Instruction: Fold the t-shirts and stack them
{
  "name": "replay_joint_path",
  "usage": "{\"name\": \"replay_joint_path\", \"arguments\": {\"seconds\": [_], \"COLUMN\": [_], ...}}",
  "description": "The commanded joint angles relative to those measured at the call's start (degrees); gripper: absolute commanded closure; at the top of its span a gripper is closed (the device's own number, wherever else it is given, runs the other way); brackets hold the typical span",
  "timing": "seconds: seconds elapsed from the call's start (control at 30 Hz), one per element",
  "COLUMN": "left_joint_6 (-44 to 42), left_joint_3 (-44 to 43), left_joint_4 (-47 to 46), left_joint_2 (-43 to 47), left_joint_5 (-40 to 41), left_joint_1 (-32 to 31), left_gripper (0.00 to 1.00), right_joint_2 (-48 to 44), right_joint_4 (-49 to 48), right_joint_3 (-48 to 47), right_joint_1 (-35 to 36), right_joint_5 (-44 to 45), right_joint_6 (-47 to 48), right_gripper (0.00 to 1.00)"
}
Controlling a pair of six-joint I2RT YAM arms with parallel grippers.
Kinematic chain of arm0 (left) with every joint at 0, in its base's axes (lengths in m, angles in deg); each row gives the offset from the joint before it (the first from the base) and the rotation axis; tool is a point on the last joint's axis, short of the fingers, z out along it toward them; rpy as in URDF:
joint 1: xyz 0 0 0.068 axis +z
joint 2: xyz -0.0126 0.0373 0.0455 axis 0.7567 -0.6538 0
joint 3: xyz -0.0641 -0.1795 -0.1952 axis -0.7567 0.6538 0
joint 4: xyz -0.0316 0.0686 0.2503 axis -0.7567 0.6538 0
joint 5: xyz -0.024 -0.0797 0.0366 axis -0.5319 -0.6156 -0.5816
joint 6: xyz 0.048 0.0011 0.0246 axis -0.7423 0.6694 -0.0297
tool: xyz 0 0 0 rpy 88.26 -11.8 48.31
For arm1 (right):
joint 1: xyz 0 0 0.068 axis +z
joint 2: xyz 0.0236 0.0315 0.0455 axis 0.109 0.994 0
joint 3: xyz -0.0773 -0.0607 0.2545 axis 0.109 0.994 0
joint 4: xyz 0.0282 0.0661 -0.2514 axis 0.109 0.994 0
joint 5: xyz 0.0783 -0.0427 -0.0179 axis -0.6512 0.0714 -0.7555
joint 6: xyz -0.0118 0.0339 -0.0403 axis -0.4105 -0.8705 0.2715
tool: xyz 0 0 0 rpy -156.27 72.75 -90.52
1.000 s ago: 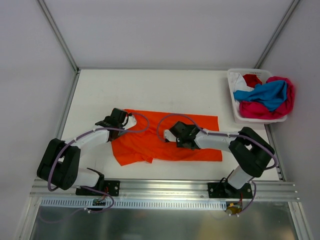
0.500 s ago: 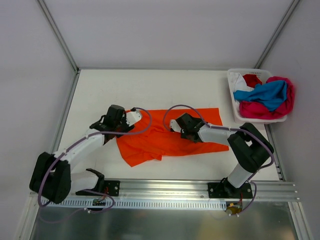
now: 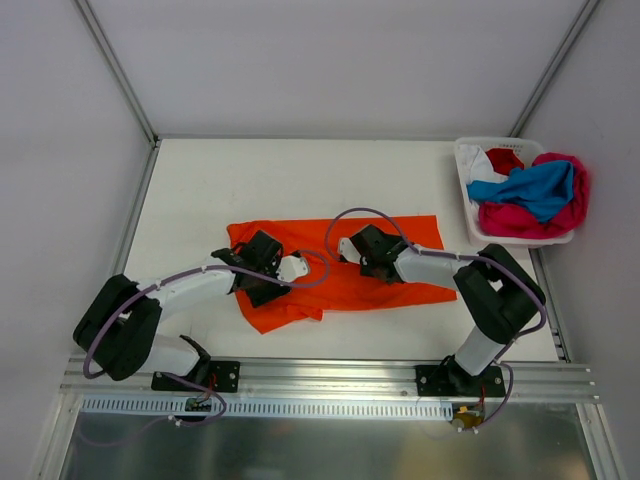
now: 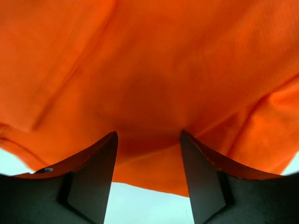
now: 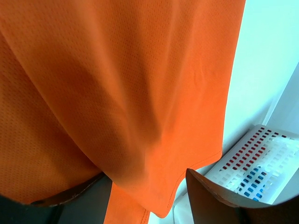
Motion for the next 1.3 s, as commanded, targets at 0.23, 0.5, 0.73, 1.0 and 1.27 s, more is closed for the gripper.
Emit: {"name": "replay_joint_path", "arguments": {"seconds": [0.23, 0.5, 0.73, 1.0, 1.27], "left_joint_6": [-6.83, -14.22, -14.68, -10.72, -3.86], "left_joint_3": [5.51, 2.37, -0.1, 0.25, -3.1], "left_joint_4": [-17.65, -27.17, -24.98, -20.84, 9.97], "left_joint_2": [-7.57, -16.71, -14.1, 9.42, 21.86], "left_joint_5": [18.86, 29.24, 27.94, 23.54, 9.56], "left_joint_1": [-1.17, 0.67, 1.82, 1.73, -1.34], "left_gripper": [0.45, 0.47, 0.47, 0.46, 0.43], "right_joint_2": [-2.07, -4.36, -5.41, -5.68, -8.74], "right_joint_4": [2.28, 2.28, 1.92, 1.92, 9.46], "right_joint_3": [-1.45, 0.57, 1.19, 1.01, -0.66], "right_joint_1": [0.39, 0.39, -0.4, -0.4, -0.58], "right_joint_5": [-2.26, -2.26, -2.61, -3.23, -8.81], "right_joint_6": [-2.56, -2.82, -3.08, -3.79, -4.84], "right_gripper": [0.32, 0.32, 0.32, 0.32, 0.32]}}
